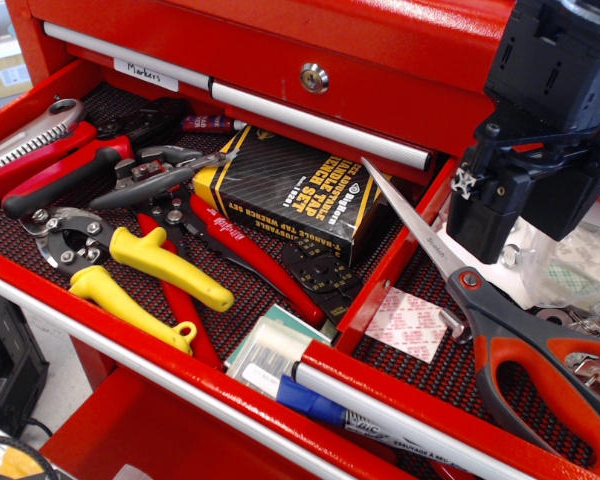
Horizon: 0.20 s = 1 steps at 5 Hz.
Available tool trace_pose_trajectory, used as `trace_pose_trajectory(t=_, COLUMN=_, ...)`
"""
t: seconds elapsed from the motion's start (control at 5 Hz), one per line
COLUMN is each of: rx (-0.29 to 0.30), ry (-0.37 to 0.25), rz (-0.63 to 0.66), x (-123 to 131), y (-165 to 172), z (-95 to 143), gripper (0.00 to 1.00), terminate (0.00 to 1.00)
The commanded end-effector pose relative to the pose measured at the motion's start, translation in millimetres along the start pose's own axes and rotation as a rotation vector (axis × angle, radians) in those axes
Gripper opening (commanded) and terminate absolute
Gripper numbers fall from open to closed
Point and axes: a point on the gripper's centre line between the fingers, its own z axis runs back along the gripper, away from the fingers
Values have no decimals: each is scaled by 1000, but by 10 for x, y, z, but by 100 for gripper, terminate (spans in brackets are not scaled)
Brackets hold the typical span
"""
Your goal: Pick up scissors and put into drawer
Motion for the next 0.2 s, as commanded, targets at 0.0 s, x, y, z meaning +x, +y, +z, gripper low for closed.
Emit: trace_pose_trajectory(t=0.0, rx=-51, ry=-5, rz=21, x=-11, y=-76, z=147, gripper=100, terminate=100)
